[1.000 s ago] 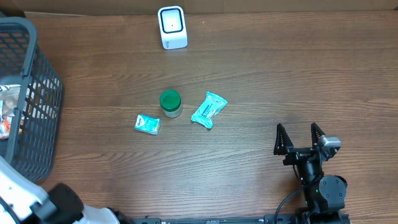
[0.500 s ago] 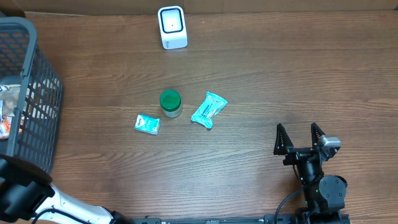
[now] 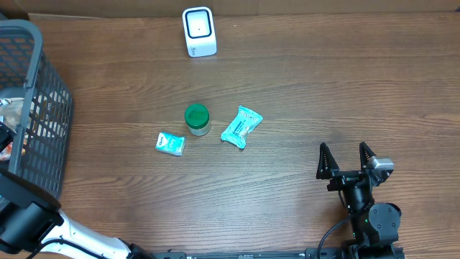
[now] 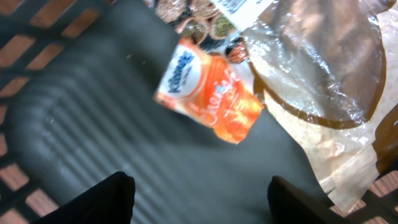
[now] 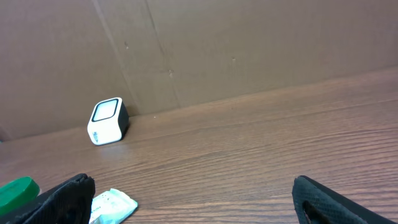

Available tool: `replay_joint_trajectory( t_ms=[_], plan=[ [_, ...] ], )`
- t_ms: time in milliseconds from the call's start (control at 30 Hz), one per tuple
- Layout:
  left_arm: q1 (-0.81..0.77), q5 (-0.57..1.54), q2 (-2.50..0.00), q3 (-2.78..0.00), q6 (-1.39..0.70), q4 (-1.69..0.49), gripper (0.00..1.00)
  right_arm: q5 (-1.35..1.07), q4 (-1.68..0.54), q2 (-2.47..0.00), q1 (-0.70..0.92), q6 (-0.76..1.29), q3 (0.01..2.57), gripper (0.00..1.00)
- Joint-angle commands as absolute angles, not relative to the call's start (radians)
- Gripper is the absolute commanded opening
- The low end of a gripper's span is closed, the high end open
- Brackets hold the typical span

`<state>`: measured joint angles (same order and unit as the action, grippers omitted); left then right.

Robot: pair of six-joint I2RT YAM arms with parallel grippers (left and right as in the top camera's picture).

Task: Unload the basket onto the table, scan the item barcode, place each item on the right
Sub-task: 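Grasp the small orange Kleenex pack in the basket with the left gripper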

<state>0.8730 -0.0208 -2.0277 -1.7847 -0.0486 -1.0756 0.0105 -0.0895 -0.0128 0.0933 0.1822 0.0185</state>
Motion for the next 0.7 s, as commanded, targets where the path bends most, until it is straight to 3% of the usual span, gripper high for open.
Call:
replay_joint_trajectory(
  t_ms=[0, 300, 667],
  plan=[
    [0.863, -0.003, -2.038, -1.753, 0.006, -1.037, 0.72, 0.013, -0.084, -0.003, 0.097, 0.174, 0.008, 1.0],
    [0.839, -0.008, -2.04, -1.681, 0.061, -0.955, 0.77, 0.013, -0.084, -0.003, 0.097, 0.174, 0.008, 1.0],
    [0.831, -0.023, -2.04, -1.655, 0.105, -0.881, 0.72, 0.013, -0.084, -0.003, 0.097, 0.174, 0.008, 1.0]
  ],
)
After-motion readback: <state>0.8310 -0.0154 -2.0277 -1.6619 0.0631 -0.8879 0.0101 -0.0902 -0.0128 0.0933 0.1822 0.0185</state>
